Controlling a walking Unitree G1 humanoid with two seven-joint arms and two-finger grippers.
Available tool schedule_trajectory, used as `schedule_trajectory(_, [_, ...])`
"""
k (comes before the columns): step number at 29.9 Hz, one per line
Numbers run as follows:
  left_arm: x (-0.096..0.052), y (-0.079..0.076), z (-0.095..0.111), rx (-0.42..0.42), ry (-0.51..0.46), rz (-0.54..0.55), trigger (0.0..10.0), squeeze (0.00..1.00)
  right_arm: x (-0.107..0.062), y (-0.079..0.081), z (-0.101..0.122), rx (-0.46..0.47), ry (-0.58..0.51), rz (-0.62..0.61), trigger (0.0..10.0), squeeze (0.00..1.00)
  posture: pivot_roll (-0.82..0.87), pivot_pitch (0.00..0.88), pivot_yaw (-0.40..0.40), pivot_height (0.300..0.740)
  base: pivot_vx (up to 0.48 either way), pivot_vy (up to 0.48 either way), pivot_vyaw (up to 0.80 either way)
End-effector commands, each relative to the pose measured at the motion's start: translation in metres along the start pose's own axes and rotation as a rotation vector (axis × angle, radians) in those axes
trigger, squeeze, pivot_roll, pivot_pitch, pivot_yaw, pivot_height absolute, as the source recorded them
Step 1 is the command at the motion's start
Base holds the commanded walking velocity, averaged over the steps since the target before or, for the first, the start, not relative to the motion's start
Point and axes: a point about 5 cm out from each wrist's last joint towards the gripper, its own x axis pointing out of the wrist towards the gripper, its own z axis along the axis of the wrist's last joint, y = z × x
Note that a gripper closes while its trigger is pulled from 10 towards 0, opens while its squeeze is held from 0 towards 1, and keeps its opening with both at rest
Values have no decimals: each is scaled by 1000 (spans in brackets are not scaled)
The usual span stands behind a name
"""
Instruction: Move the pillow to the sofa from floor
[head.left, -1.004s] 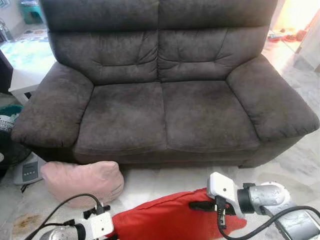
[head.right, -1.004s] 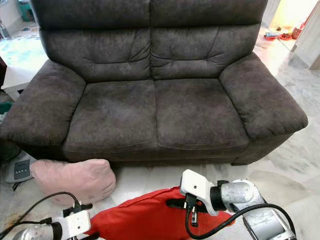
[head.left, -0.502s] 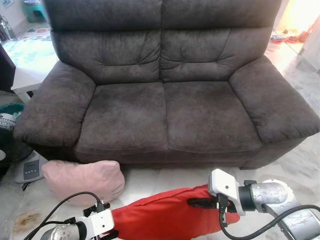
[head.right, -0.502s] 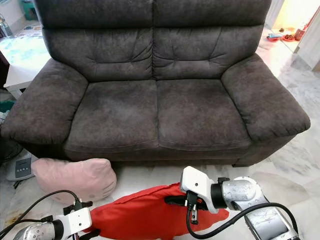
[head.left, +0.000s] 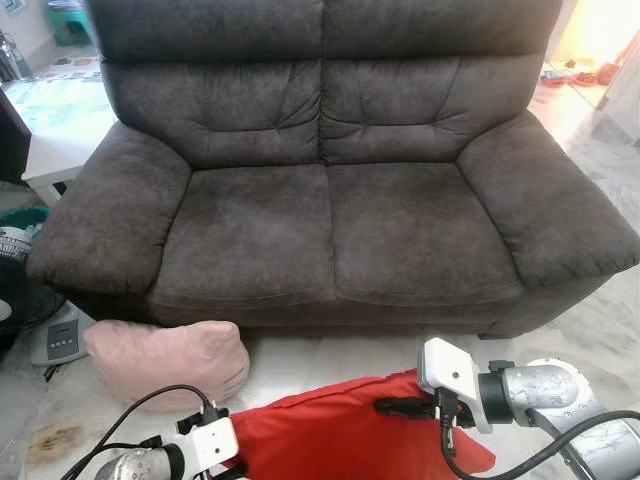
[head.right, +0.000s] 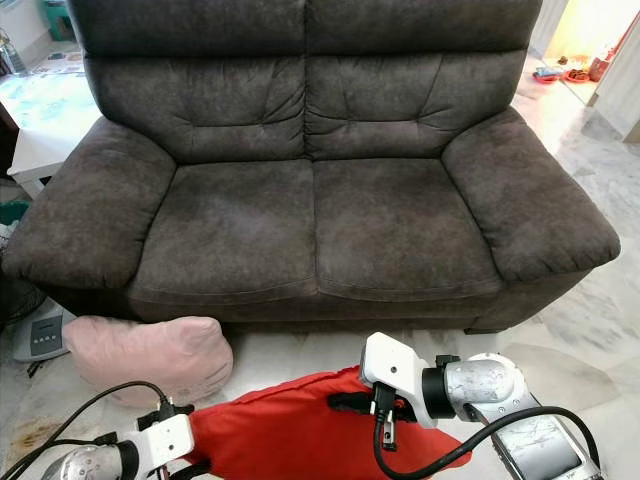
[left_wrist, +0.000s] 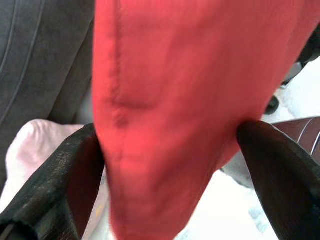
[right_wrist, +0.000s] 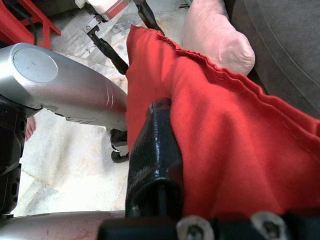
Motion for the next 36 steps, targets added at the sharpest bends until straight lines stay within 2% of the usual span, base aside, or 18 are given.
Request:
schedule_trajectory(1, [-2,-3,-5,-20,13,-15,10000,0,-8,-1,24,-85,-91,-14,10000,0,95,66,-18,740,0,0,0])
schedule_trajectory(2, [-2,-4,-6,-17,23,-16,10000,0,-8,-1,24,-84,-91,-14,10000,0,95,67,-18,740,0,0,0])
schedule_trajectory(3, [-1,-5,-7,-18,31,-16,8118,0,-8,-1,24,-84,-91,-14,10000,0,95,67,-18,740,0,0,0])
schedule_trajectory(5, [-1,-5,-7,-19,36,-16,8118,0,-8,-1,24,-84,-91,-14,10000,0,95,67,-18,740,0,0,0])
schedule_trajectory(6, [-1,-6,-9,-20,48,-15,0,0,-8,-1,24,-83,-91,-15,10000,0,95,69,-19,740,0,0,0])
schedule_trajectory(15, [-1,-12,-16,-14,98,-31,0,0,-8,-3,24,-80,-88,-25,10000,0,95,73,-19,740,0,0,0])
schedule_trajectory(26, [0,-15,-16,-12,102,-44,0,0,-8,-3,23,-78,-85,-28,10000,0,96,75,-20,740,0,0,0])
schedule_trajectory(33, [-1,-16,-18,5,109,-50,0,0,-6,-4,22,-75,-82,-30,10000,0,100,76,-19,740,0,0,0])
schedule_trajectory(36, [-3,-18,-21,42,134,-65,0,0,-4,-4,22,-73,-84,-25,10000,0,101,76,-20,740,0,0,0])
